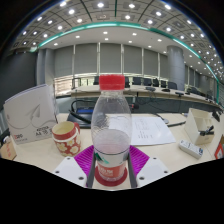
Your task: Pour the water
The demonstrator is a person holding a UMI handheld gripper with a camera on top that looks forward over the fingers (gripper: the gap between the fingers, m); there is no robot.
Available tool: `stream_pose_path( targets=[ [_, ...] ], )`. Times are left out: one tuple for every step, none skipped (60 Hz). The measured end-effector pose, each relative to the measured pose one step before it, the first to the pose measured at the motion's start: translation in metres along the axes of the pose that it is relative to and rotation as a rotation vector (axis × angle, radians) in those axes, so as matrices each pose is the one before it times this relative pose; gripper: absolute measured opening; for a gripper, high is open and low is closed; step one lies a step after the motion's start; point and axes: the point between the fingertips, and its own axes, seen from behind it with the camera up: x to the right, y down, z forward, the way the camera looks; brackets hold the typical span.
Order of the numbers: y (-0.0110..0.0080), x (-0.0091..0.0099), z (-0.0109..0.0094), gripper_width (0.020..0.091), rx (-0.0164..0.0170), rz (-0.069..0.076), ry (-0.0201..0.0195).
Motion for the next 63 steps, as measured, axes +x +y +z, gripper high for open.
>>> stream_pose_path(
  targets=[
    [0.00046, -0.00046, -0.00013, 0.0515, -0.00667, -0.0001, -0.00619],
    [0.00091, 0.00152, -0.00281, 0.0532, -0.00940, 0.0016, -0.00389],
    [0.00206, 0.00001, 0.00004, 0.0566, -0.01535, 0.0011, -0.00190],
    [0.00200, -0.00001, -0.00070, 0.0615, -0.01551, 0.0010, -0.00239],
    [0.00069, 0.00272, -0.00251, 0.0675, -0.00889, 0.0007, -0.00259],
    [0.00011, -0.00018, -0.00193, 0.0746, -0.00839, 0.0004, -0.00497],
    [-0.00036, 0.00010, -0.00257, 0.0822, -0.00629, -0.0001, -0.00516],
    [-0.00093, 0.00031, -0.00315, 0.0876, -0.00451, -0.0009, -0.00459],
    [-0.00073, 0.00084, -0.00365, 0.0849, -0.00530, -0.0010, -0.00353],
    [-0.00031, 0.00081, -0.00428, 0.0828, -0.00723, -0.0016, -0.00311],
    [0.00056, 0.00002, -0.00374, 0.0821, -0.00995, -0.0023, -0.00294],
    [-0.00017, 0.00080, -0.00520, 0.0830, -0.00719, -0.0046, -0.00394],
    [-0.00039, 0.00077, -0.00534, 0.0845, -0.00575, -0.0057, -0.00267],
    [-0.00048, 0.00082, -0.00564, 0.0861, -0.00476, -0.0071, -0.00208],
    [-0.00113, -0.00040, -0.00549, 0.0869, -0.00568, -0.0077, -0.00138],
    [-0.00036, 0.00077, -0.00635, 0.0861, -0.00535, -0.0089, -0.00040],
    [-0.00016, 0.00123, -0.00646, 0.0856, -0.00563, -0.0102, 0.00168],
    [-0.00005, 0.00177, -0.00672, 0.0851, -0.00549, -0.0103, 0.00347],
    [0.00003, 0.00126, -0.00687, 0.0853, -0.00511, -0.0096, 0.00331],
    [0.00007, 0.00108, -0.00709, 0.0852, -0.00441, -0.0089, 0.00282],
    [-0.00031, 0.00109, -0.00735, 0.0855, -0.00304, -0.0079, 0.00248],
    [-0.00015, 0.00114, -0.00801, 0.0860, -0.00323, -0.0055, 0.00104],
    [0.00037, 0.00073, -0.00734, 0.0859, -0.00436, -0.0041, 0.00404],
    [0.00065, 0.00053, -0.00723, 0.0862, -0.00611, -0.0026, 0.00471],
    [0.00119, 0.00042, -0.00729, 0.0861, -0.00788, -0.0017, 0.00419],
    [0.00143, 0.00111, -0.00590, 0.0861, -0.00956, -0.0001, 0.00224],
    [0.00187, -0.00028, -0.00682, 0.0859, -0.01095, 0.0017, 0.00210],
    [0.00216, -0.00076, -0.00685, 0.0860, -0.01269, 0.0044, 0.00188],
    [0.00249, -0.00111, -0.00683, 0.0860, -0.01372, 0.0059, 0.00162],
    [0.00254, -0.00072, -0.00656, 0.0859, -0.01325, 0.0069, 0.00105],
    [0.00231, -0.00078, -0.00657, 0.0860, -0.01085, 0.0081, 0.00111],
    [0.00264, -0.00050, -0.00790, 0.0863, -0.00792, 0.0105, 0.00041],
    [0.00151, -0.00143, -0.00699, 0.0863, -0.00759, 0.0104, 0.00088],
    [0.00147, -0.00138, -0.00697, 0.0864, -0.00578, 0.0085, 0.00040],
    [0.00212, -0.00163, -0.00695, 0.0865, -0.00401, 0.0055, -0.00027],
    [0.00041, -0.00164, -0.00684, 0.0866, 0.00016, 0.0049, 0.00014],
    [-0.00020, -0.00141, -0.00682, 0.0866, 0.00212, 0.0039, 0.00073],
    [-0.00012, -0.00141, -0.00683, 0.0865, 0.00315, 0.0026, 0.00182],
    [0.00008, -0.00080, -0.00635, 0.0866, 0.00364, 0.0010, 0.00353],
    [-0.00004, -0.00090, -0.00640, 0.0866, 0.00375, -0.0009, 0.00450],
    [0.00011, -0.00084, -0.00651, 0.0866, 0.00393, -0.0027, 0.00564],
    [-0.00133, -0.00076, -0.00689, 0.0866, 0.00375, -0.0052, 0.00579],
    [-0.00001, -0.00147, -0.00683, 0.0869, 0.00738, -0.0050, 0.00590],
    [-0.00072, -0.00109, -0.00567, 0.0867, 0.00745, -0.0070, 0.00669],
    [-0.00030, -0.00097, -0.00638, 0.0866, 0.00786, -0.0059, 0.00764],
    [-0.00014, -0.00091, -0.00674, 0.0863, 0.00627, -0.0056, 0.00832],
    [0.00017, -0.00116, -0.00628, 0.0861, 0.00530, -0.0043, 0.00705],
    [0.00063, -0.00139, -0.00619, 0.0860, 0.00366, -0.0006, 0.00463],
    [0.00090, -0.00193, -0.00618, 0.0862, 0.00260, 0.0027, 0.00276],
    [0.00105, -0.00207, -0.00598, 0.0859, 0.00304, 0.0042, 0.00327],
    [0.00097, -0.00175, -0.00633, 0.0860, 0.00284, 0.0036, 0.00453],
    [0.00153, -0.00047, -0.00568, 0.0860, 0.00265, 0.0035, 0.00493],
    [0.00185, -0.00179, -0.00677, 0.0860, 0.00229, 0.0011, 0.00763],
    [0.00100, -0.00139, -0.00561, 0.0860, 0.00259, -0.0001, 0.00639],
    [0.00194, -0.00232, -0.00645, 0.0862, 0.00305, -0.0008, 0.00257],
    [0.00193, -0.00311, -0.00599, 0.0858, 0.00381, -0.0006, -0.00056],
    [0.00214, -0.00347, -0.00542, 0.0856, 0.00341, -0.0001, -0.00231],
    [0.00219, -0.00366, -0.00510, 0.0857, 0.00075, 0.0001, -0.00307],
    [0.00301, -0.00430, -0.00503, 0.0853, -0.00352, -0.0005, -0.00460],
    [0.00330, -0.00426, -0.00487, 0.0852, -0.00705, -0.0014, -0.00412],
    [0.00272, -0.00451, -0.00500, 0.0851, -0.01030, -0.0010, -0.00535],
    [0.00437, -0.00351, -0.00492, 0.0852, -0.01009, -0.0009, -0.00193],
    [0.00374, -0.00245, -0.00446, 0.0853, -0.01024, -0.0007, -0.00171]
  ],
)
